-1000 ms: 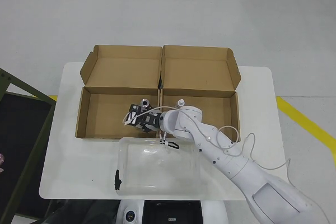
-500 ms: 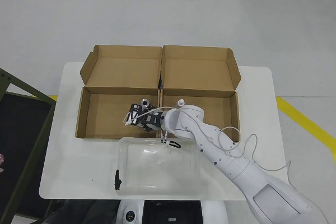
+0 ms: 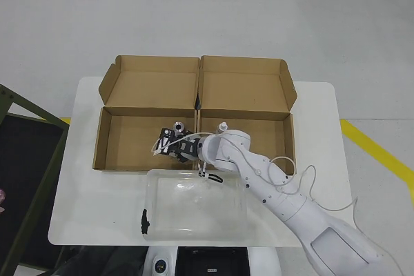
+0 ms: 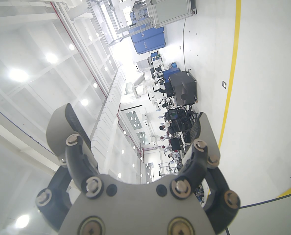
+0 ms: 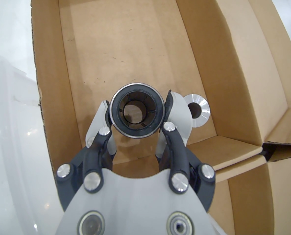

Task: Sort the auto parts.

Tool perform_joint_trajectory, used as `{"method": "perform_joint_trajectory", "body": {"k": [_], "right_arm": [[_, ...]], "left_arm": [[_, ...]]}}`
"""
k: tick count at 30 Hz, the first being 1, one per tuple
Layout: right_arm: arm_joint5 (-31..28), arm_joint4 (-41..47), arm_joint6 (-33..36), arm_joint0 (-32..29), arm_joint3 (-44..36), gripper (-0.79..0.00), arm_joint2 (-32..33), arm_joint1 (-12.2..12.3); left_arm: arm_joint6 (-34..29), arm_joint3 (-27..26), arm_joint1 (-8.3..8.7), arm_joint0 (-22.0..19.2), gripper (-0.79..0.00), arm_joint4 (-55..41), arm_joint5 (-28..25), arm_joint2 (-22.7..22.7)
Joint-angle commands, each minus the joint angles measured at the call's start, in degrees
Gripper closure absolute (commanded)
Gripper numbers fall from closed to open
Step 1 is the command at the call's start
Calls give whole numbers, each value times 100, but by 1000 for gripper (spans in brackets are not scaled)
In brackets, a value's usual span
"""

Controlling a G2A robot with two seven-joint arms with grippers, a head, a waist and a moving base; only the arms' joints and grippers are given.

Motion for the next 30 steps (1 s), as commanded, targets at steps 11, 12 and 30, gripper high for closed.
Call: {"method": "perform_joint_trajectory", "body": {"k": [11, 12, 30], "right_arm": [[-123, -100, -13, -97, -512, -523, 129, 23], [-130, -131, -2, -107, -574, -526, 144, 29], [-497, -423, -39, -1141, -2531, -585, 982, 370]], "left_arm": [[0, 0, 0, 0, -785, 0, 0, 0], [0, 0, 0, 0, -785, 0, 0, 0], [0, 0, 0, 0, -785, 0, 0, 0]]}}
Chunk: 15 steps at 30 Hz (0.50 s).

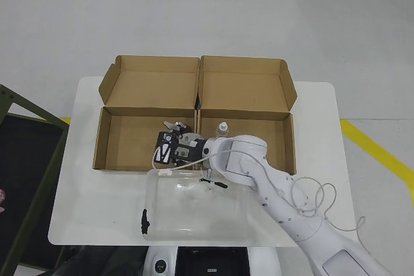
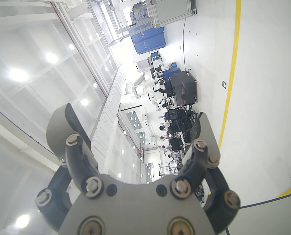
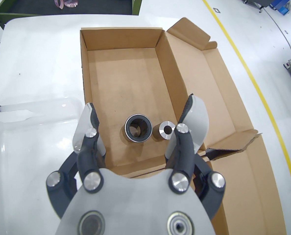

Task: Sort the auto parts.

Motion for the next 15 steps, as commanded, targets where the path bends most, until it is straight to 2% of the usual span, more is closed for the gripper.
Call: {"method": "perform_joint_trajectory", "body": {"k": [1, 2, 8, 15], "right_arm": [[-53, -28, -13, -224, -288, -566, 152, 60], [-75, -51, -21, -336, -429, -548, 232, 90], [-260, -205, -209, -1079, -1213, -610, 762, 280], [-446, -335, -599, -1854, -1752, -686, 1458, 476]], "left_arm": [[0, 0, 0, 0, -785, 0, 0, 0], [0, 0, 0, 0, -785, 0, 0, 0], [0, 0, 0, 0, -785, 0, 0, 0], [0, 0, 0, 0, -785, 0, 0, 0]]}}
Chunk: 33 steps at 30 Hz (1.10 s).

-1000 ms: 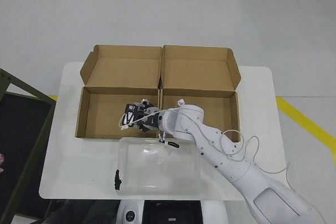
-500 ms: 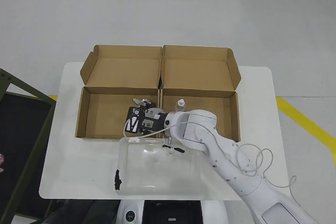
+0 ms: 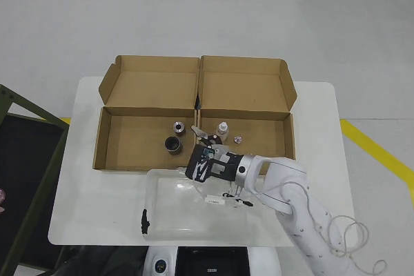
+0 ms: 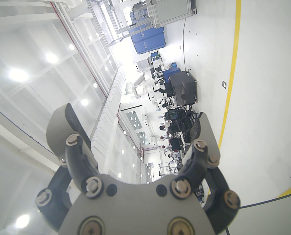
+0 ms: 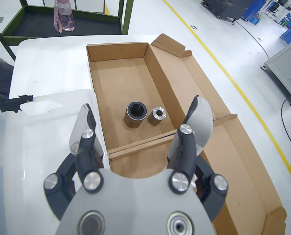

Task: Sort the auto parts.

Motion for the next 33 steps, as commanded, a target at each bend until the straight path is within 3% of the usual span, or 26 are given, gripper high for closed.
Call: {"method": "perform_joint_trajectory", "body": {"k": [1, 8, 33], "right_arm": [[-20, -20, -151, -215, -108, -690, 206, 48], [-57, -156, -817, -1046, -465, -785, 957, 217], [878, -966, -3713, -3515, -567, -785, 2929, 556]], "left_arm": [[0, 0, 0, 0, -785, 0, 0, 0], [0, 0, 0, 0, -785, 0, 0, 0], [0, 0, 0, 0, -785, 0, 0, 0]]}}
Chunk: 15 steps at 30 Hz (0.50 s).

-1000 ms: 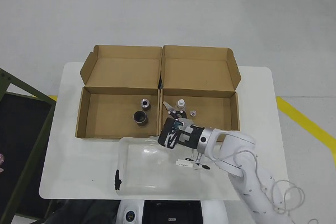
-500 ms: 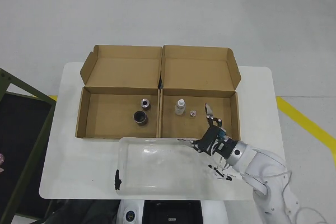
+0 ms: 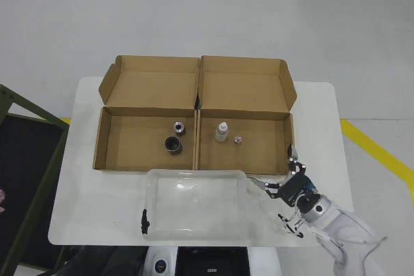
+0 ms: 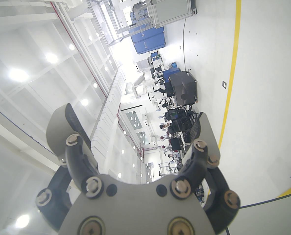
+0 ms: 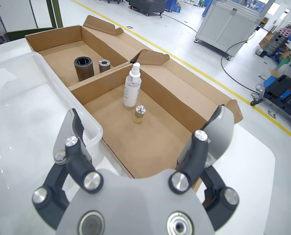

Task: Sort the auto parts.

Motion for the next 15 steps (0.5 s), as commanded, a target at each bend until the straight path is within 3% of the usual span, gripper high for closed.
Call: {"method": "perform_joint_trajectory", "body": {"k": [1, 15], "right_arm": [[79, 35, -186, -153, 34, -785, 137, 14], [399, 119, -964, -874, 37, -785, 818, 91]], "left_arm": [[0, 0, 0, 0, -785, 0, 0, 0], [0, 0, 0, 0, -785, 0, 0, 0]]}}
